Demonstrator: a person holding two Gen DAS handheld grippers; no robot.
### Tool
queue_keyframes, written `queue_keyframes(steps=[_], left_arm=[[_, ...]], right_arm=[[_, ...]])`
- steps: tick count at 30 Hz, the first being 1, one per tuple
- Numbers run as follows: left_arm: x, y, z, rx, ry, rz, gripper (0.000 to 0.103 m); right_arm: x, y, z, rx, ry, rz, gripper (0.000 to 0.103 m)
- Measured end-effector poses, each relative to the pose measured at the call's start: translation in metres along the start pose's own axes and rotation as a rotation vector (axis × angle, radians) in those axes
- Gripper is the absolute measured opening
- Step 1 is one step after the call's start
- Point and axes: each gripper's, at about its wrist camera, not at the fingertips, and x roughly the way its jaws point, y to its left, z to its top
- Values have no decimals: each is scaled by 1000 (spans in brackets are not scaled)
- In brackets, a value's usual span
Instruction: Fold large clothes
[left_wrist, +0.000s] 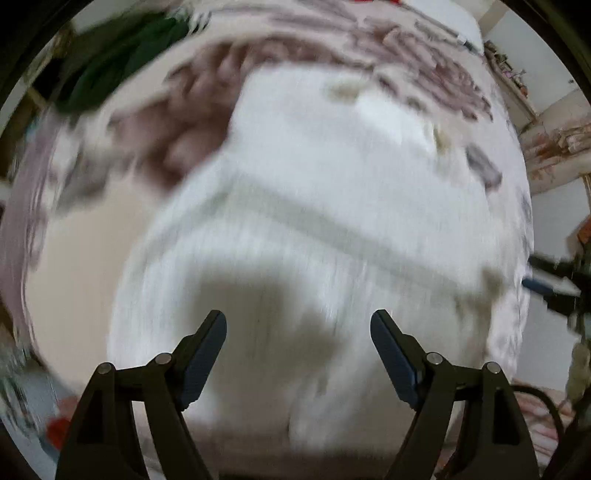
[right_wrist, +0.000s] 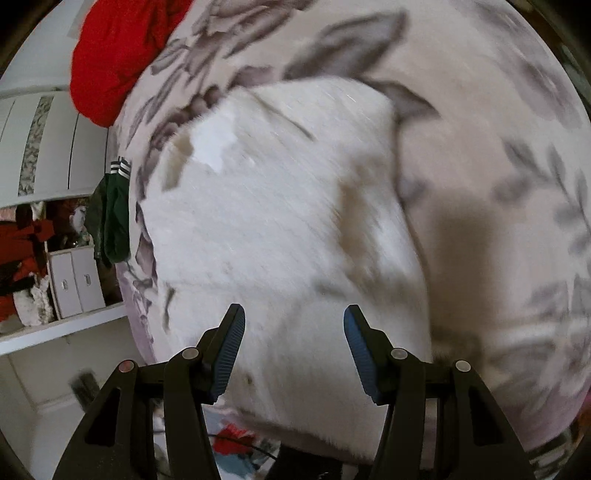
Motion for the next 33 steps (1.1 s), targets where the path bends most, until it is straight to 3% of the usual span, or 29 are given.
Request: queue_keyframes(steps=[2, 4, 7, 10, 12, 15, 16, 20, 21, 22, 26, 30, 33], left_arm=[[18, -17, 59, 36, -40, 6, 79], [42, -35, 106, 54, -31, -7, 79], [93, -53, 166, 34, 73, -67, 79], [149, -72, 209, 27, 181, -39, 79], [170, -80, 221, 67, 193, -2, 77], [183, -92, 221, 203, 129, 127, 11], [183, -92, 219, 216, 118, 119, 6], [164, -87, 214, 237, 16, 92, 0], [158, -87, 215, 238, -16, 86, 0], [150, -87, 218, 236, -58, 83, 0], [140, -86, 235, 224, -77, 25, 0], [129, -80, 243, 185, -83, -2, 0], [121, -77, 240, 142, -28, -17, 1]], right_arm=[[10, 16, 29, -7, -7, -14, 58], [21, 30, 57, -8, -25, -36, 58], [40, 48, 99, -17, -47, -79, 58], [61, 51, 134, 13, -34, -85, 58], [75, 50, 151, 34, -17, -75, 58], [97, 49, 169, 39, 11, -95, 58], [105, 48, 173, 37, 25, -111, 58], [126, 49, 182, 3, 61, -150, 56], [127, 52, 182, -14, 48, -162, 29], [128, 55, 182, -37, 34, -191, 11], [114, 67, 185, -56, -50, -217, 10], [91, 71, 202, -30, -143, -191, 10], [105, 66, 215, -50, -3, -196, 11]])
